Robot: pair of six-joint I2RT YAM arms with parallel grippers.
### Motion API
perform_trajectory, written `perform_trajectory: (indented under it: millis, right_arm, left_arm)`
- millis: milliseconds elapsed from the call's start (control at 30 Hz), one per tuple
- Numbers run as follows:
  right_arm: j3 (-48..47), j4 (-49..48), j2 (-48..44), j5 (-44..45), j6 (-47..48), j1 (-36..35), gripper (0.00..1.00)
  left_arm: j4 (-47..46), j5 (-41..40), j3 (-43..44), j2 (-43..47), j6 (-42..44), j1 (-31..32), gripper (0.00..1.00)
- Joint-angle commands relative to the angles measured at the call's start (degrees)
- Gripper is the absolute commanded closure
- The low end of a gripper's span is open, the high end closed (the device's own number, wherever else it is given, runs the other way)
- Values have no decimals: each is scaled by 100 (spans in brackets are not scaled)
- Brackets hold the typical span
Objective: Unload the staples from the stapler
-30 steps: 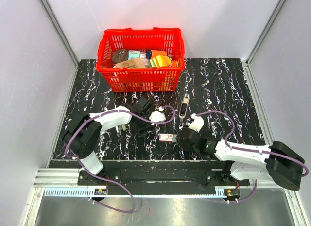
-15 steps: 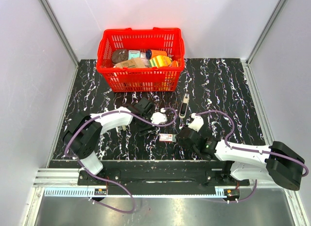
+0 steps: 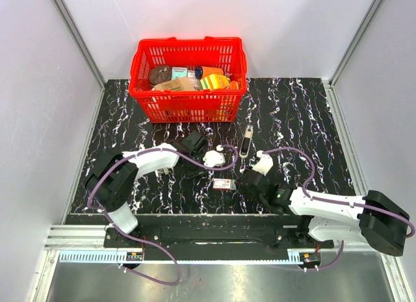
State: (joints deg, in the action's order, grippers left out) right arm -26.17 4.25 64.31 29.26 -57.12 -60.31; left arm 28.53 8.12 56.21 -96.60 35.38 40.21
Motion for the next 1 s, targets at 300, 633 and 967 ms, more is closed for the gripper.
perform_trajectory:
  millis: [300,633,967]
  right_arm:
    - [-81,-12,-209,142,114,2,79]
    - [-458,225,-481,221,517,11,79]
    - [-1468,261,-1070,-59,1273,2,77]
  left_arm:
    - [-147,-241,-347,-61,66,5,75]
    - [687,373,399,614,-390,-4,92]
    - [1392,2595,2025,1670,-1637,-539,96]
